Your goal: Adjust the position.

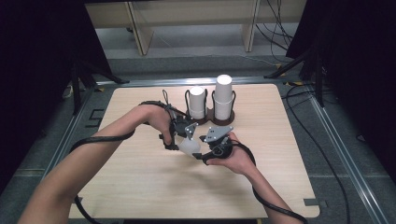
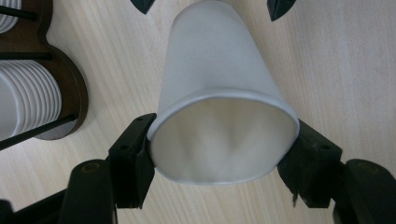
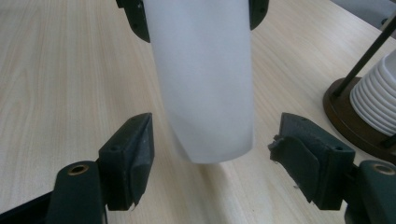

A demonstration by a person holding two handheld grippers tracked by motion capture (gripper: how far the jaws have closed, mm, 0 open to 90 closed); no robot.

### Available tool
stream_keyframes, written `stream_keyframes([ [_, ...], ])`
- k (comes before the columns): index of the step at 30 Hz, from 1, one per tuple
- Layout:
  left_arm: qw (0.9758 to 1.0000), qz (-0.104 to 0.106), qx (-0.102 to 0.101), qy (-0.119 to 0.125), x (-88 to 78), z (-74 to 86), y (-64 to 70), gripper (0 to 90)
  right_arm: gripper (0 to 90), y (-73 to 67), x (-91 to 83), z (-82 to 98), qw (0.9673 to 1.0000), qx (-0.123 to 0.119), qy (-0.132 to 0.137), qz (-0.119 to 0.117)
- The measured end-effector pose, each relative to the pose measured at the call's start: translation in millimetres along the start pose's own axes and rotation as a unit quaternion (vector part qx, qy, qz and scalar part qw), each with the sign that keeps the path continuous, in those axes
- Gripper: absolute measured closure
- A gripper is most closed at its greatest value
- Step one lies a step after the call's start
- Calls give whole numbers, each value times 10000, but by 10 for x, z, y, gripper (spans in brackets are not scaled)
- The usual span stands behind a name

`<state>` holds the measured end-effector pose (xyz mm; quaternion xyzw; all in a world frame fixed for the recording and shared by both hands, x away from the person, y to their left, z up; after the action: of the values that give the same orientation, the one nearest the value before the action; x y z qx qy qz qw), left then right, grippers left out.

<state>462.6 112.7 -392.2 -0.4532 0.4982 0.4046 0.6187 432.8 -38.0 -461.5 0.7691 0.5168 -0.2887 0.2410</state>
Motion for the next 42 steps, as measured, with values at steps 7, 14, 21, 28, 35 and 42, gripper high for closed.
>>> stream_keyframes([
  [7, 10000, -4, 46, -14, -14, -20, -9, 332, 280, -23, 61, -21, 10000, -46, -35, 19],
  [14, 10000, -11, 96, -22, -24, -43, -7, 333, 265, -24, 116, -31, 9999, -145, -26, 83],
  [21, 10000, -7, 78, 20, -27, -52, -6, 332, 260, -36, 169, -38, 9999, -137, 11, 73],
  [28, 10000, 8, 60, 22, -27, -46, 0, 332, 260, -33, 214, -52, 9996, -192, 75, 169],
  [35, 9998, 14, 187, -58, -26, -48, -3, 332, 287, -69, 275, -51, 9998, -76, 96, 131],
  [42, 9999, 18, 153, 4, -26, -75, 16, 332, 341, -73, 305, -49, 9999, -106, 94, 41],
])
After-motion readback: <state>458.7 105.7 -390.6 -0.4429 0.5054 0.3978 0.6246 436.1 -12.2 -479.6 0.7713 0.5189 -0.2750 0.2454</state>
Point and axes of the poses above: each handheld gripper's, and its own axes: x roughly forward along the jaws, z roughly out of its underside, y roughly to its right, the point moved 3 cm from there along x, roughly forward along the jaws, and after that the axes turned 9 degrees about -y, right-handed, at the moved point
